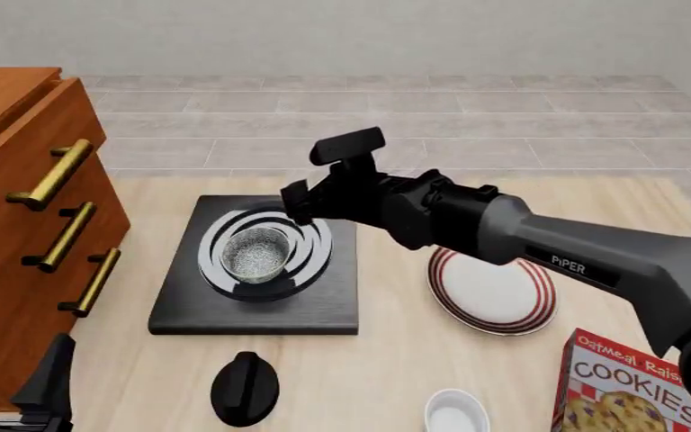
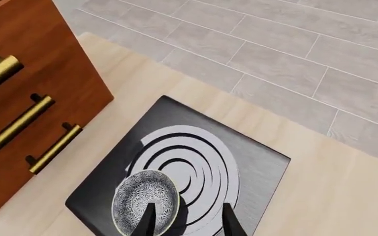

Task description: Pick the akita bowl on the stove and place it on the plate.

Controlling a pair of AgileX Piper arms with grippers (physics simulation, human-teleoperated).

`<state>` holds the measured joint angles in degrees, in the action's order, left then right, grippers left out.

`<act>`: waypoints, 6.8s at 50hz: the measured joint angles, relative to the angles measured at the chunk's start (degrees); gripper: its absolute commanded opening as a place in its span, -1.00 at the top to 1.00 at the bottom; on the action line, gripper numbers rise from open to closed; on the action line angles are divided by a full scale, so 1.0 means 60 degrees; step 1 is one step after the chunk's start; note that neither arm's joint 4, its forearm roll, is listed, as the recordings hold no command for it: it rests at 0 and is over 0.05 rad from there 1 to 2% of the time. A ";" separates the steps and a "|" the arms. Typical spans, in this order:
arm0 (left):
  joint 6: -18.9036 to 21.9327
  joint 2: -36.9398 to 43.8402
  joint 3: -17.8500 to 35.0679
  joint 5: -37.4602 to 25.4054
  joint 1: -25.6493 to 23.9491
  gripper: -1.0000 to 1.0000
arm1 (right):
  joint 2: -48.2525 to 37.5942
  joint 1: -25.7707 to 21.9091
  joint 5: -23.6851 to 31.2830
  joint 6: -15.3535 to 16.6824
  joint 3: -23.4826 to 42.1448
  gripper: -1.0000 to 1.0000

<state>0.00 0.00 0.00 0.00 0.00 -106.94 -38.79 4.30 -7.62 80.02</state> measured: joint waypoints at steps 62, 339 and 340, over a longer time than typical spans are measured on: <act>0.0000 0.0000 0.0000 0.0000 0.0000 -1.00 | -0.1626 -0.0047 -0.0647 -0.0657 0.0672 -1.00; 0.0000 0.0000 0.0000 0.0000 0.0000 -1.00 | 0.1332 0.4633 -0.3647 -0.1164 -0.3730 1.00; 0.0000 0.0000 0.0000 0.0000 0.0000 -1.00 | 0.1349 0.4666 -0.3680 -0.1174 -0.3778 1.00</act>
<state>0.00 0.00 0.00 0.00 0.00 -98.84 -10.79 -17.78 -14.66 57.36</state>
